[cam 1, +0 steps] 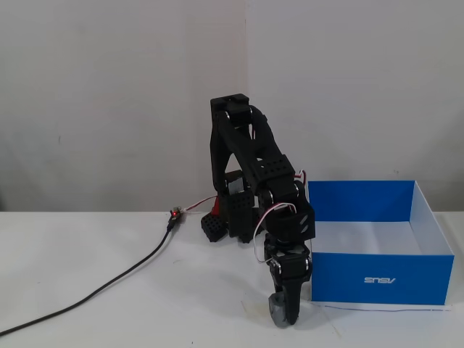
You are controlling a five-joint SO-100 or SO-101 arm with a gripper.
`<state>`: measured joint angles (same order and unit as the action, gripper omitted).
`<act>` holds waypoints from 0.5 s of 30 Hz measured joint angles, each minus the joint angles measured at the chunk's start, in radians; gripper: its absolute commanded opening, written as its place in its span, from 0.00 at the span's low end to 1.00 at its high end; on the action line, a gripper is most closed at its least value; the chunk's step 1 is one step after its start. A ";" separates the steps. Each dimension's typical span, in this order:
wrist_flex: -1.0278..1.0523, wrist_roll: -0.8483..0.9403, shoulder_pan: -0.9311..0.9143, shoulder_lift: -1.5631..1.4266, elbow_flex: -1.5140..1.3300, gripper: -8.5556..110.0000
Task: Pick the gray block and keep it in the box.
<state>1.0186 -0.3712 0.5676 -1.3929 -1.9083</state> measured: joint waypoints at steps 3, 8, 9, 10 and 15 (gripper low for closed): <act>0.000 0.000 0.000 0.000 0.003 0.07; 0.071 0.003 -0.025 0.002 0.064 0.07; 0.100 0.000 -0.028 -0.005 0.086 0.07; 0.127 -0.003 -0.029 -0.018 0.110 0.07; 0.284 -0.003 0.002 -0.089 0.281 0.07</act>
<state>1.3023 -0.3743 0.5691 -1.4818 -1.6276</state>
